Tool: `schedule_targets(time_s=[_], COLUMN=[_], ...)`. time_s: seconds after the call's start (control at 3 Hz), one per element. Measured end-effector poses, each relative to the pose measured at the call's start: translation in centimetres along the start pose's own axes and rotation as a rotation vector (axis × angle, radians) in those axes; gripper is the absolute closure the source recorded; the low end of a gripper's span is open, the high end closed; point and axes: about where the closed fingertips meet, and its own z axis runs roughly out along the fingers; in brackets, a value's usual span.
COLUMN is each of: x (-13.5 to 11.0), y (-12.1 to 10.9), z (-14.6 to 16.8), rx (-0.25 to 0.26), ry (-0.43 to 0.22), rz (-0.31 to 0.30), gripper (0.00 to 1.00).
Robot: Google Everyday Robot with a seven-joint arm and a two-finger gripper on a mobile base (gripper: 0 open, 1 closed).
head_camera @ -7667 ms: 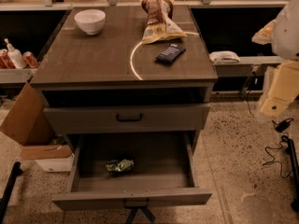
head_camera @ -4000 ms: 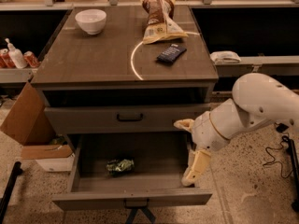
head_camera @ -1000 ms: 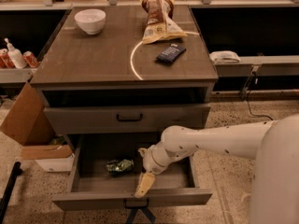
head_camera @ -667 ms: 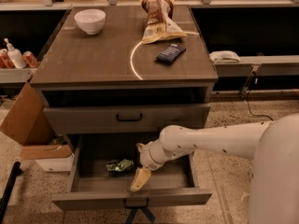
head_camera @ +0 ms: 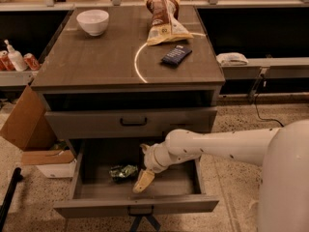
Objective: Pick green can from middle drawer and place on counter
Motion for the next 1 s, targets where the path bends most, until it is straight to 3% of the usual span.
schedule_targets(time_s=[0.67,1.0], x=[1.8,0.8], y=[0.5,0.6], z=[3.3,3.6], rx=[-0.008,0.011], ry=[-0.031,-0.042], rz=[0.018,0.027], gripper=[0.00,0.00])
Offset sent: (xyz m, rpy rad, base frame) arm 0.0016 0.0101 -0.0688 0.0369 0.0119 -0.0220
